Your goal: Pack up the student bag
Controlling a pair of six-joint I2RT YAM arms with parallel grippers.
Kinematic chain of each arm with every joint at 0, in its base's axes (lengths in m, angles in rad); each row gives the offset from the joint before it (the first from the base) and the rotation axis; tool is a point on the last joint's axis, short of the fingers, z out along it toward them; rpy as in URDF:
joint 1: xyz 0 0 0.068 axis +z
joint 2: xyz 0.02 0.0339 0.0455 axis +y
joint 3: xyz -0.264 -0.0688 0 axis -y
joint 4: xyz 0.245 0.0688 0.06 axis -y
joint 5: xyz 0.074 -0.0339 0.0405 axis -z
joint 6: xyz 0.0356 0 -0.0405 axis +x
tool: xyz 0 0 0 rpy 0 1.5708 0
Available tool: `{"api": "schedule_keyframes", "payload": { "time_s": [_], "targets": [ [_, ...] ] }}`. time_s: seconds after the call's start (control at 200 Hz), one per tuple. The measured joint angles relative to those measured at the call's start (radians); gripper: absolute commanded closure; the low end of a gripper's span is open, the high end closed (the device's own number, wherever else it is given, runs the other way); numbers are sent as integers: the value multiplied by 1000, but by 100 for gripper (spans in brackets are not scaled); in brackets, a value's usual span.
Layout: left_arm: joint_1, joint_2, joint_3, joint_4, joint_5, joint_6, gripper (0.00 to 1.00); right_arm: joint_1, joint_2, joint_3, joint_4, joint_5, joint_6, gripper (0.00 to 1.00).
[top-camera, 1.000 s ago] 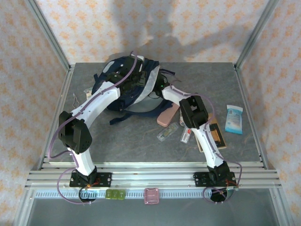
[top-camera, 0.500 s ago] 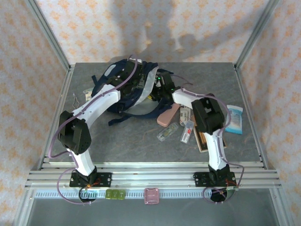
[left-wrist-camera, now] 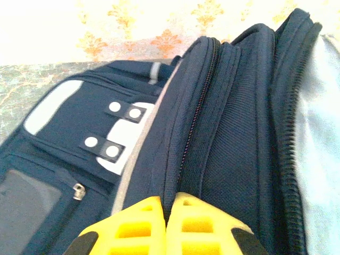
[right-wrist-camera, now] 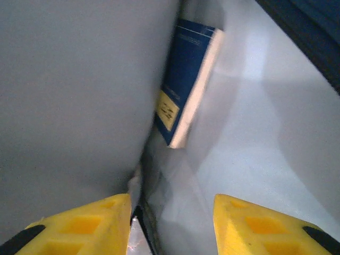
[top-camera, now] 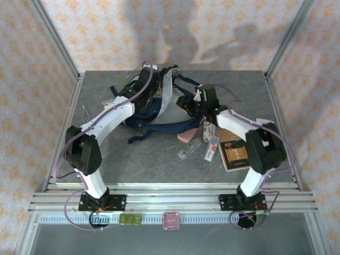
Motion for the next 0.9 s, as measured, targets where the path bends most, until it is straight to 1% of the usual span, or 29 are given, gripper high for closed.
{"api": "schedule_keyframes", "payload": {
  "time_s": [0.105,0.175,0.24,0.325,0.43,0.536,0.711,0.836,0.881,0.901],
  "targets": [
    [-13,1,-2,30,4,-12,100,-26,-106,-27,-53,44,-33,56],
    [-24,9,-6,37,3,-15,100,-69,-185,-60,-85,72,-56,60],
    [-32,27,-11,40,3,-18,100,-106,-226,-90,-94,93,-64,60],
    [-38,55,-12,47,1,-18,100,-122,-215,-109,-95,94,-64,61],
    [-44,77,-12,48,-7,-18,100,-112,-147,-111,-99,84,-62,62],
    [-46,78,-13,48,-57,-16,100,-105,-108,-111,-123,82,-64,62],
    [-43,101,-4,52,-145,-14,100,-109,-118,-109,-169,109,-77,61],
    [-38,155,32,53,-185,-14,100,-121,-151,-109,-241,169,-88,57],
    [-37,177,45,55,-187,-14,87,-129,-175,-111,-271,200,-90,55],
    [-37,183,48,55,-188,-14,78,-133,-186,-113,-280,213,-91,55]
  ]
}}
